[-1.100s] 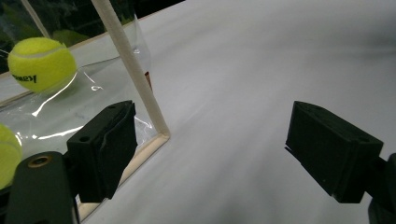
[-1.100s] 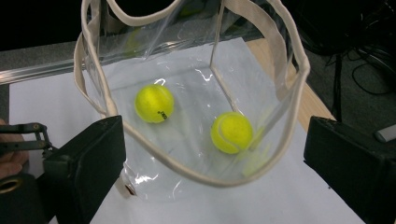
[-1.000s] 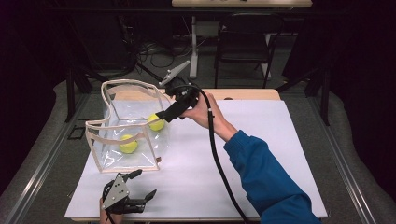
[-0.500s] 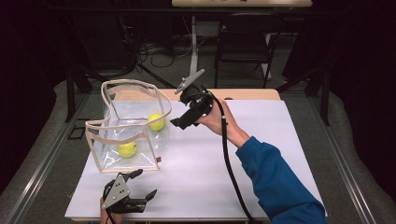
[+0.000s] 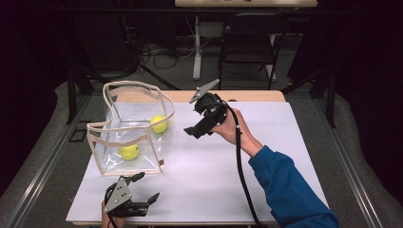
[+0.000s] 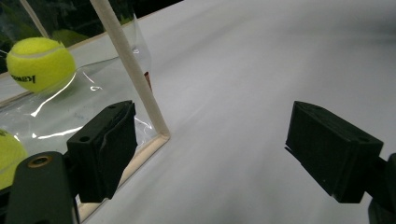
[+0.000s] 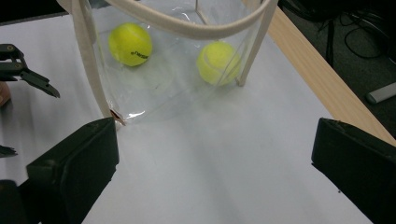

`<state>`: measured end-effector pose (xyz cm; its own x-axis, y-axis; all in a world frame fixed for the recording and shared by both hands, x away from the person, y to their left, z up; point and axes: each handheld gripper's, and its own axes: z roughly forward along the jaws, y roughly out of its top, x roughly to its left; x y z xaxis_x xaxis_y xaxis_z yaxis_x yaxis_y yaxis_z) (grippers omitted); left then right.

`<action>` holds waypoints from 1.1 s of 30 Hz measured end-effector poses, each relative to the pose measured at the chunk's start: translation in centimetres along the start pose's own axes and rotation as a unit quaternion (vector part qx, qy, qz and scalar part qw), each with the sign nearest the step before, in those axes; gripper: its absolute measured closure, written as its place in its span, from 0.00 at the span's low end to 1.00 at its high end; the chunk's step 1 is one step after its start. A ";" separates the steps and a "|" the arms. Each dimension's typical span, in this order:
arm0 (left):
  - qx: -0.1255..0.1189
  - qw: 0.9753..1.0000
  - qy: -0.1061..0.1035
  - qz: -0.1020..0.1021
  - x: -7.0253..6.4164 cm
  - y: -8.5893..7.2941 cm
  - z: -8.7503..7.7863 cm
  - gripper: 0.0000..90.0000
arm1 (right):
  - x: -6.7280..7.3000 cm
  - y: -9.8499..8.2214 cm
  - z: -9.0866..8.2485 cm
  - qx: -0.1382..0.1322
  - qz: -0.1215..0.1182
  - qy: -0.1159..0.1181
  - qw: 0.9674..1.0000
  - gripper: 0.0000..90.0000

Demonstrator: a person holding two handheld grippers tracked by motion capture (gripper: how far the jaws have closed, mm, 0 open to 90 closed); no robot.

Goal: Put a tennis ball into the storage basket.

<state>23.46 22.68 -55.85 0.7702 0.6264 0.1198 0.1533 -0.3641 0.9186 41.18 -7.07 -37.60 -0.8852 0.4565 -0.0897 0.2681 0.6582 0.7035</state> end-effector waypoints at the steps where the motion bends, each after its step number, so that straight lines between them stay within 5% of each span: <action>1: 0.000 1.000 0.000 0.000 0.0 0.0 0.0 0.18 | 0.0 -0.2 0.0 0.000 -0.001 -0.001 1.000 0.00; 33: 0.001 1.000 0.007 0.006 -0.3 0.0 -0.5 0.18 | 0.8 -6.5 -0.9 0.014 0.009 -0.006 1.000 0.00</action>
<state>22.95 22.79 -55.70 0.7638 0.6312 0.1350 0.1458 -0.3724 0.9165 38.41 -11.47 -41.61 -0.8753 0.4758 -0.0864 0.2946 0.6663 0.6851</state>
